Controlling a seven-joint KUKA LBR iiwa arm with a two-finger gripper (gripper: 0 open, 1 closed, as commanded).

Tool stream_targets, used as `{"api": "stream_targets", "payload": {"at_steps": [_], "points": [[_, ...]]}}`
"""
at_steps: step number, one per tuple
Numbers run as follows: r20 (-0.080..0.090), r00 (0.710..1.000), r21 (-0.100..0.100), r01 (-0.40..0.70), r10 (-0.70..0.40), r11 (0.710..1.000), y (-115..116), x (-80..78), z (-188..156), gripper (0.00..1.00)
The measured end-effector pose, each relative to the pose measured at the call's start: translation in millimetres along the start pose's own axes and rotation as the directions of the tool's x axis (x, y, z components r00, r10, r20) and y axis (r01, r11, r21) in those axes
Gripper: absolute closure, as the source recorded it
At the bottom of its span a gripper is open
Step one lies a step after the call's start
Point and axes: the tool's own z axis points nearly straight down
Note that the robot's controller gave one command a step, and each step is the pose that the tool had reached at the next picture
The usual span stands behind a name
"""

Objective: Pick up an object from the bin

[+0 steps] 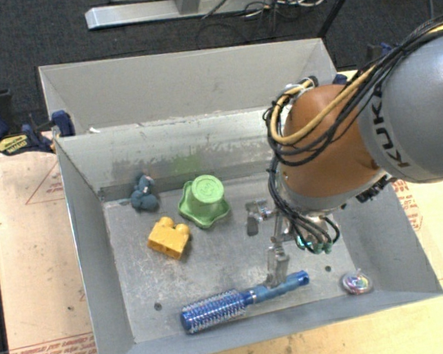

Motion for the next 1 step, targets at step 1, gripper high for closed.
{"api": "stream_targets", "payload": {"at_steps": [1], "points": [[0.008,1.0,0.0,0.022,-0.022,1.0,-10.4,21.6,97.3,0.0]]}}
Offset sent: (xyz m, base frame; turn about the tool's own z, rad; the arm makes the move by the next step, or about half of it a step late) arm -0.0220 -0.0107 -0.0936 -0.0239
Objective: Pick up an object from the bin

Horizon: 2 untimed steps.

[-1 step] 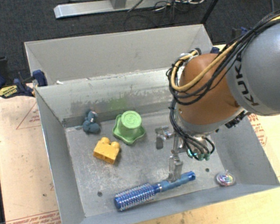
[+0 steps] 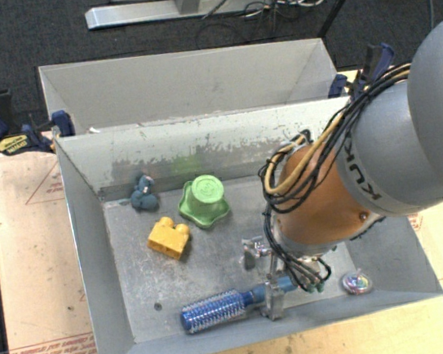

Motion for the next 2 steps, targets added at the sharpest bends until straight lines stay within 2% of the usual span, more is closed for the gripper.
{"api": "stream_targets", "payload": {"at_steps": [1,2], "points": [[0.0,1.0,0.0,0.001,-0.001,1.0,0.2,-0.6,-3.4,1.0],[0.009,1.0,0.001,-0.011,0.011,1.0,-13.5,-21.2,-129.5,1.0]]}}
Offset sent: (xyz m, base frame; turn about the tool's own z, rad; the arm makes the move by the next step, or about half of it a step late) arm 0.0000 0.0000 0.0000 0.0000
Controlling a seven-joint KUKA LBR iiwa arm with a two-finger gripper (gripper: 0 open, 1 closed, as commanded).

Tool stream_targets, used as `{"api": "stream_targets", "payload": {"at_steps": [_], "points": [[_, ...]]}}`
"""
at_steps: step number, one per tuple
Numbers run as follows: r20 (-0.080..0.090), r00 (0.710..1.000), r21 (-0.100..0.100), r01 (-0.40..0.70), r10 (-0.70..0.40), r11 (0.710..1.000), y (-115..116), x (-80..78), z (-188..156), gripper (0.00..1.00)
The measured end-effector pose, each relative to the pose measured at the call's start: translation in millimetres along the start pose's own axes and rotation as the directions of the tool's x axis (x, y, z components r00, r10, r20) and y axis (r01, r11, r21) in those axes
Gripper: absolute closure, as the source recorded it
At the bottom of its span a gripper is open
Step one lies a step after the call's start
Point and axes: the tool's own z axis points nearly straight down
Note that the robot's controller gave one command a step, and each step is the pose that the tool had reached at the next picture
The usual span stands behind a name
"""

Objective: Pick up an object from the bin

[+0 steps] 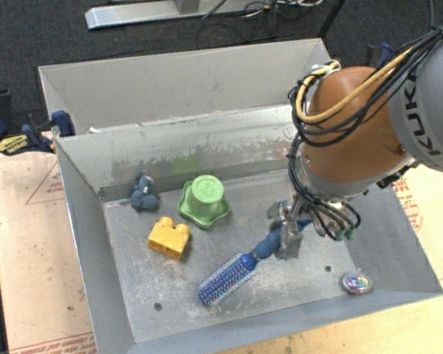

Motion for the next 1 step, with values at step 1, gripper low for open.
{"api": "stream_targets", "payload": {"at_steps": [1], "points": [[-0.002,1.0,0.001,0.001,-0.001,1.0,-12.4,-25.1,-45.0,1.0]]}}
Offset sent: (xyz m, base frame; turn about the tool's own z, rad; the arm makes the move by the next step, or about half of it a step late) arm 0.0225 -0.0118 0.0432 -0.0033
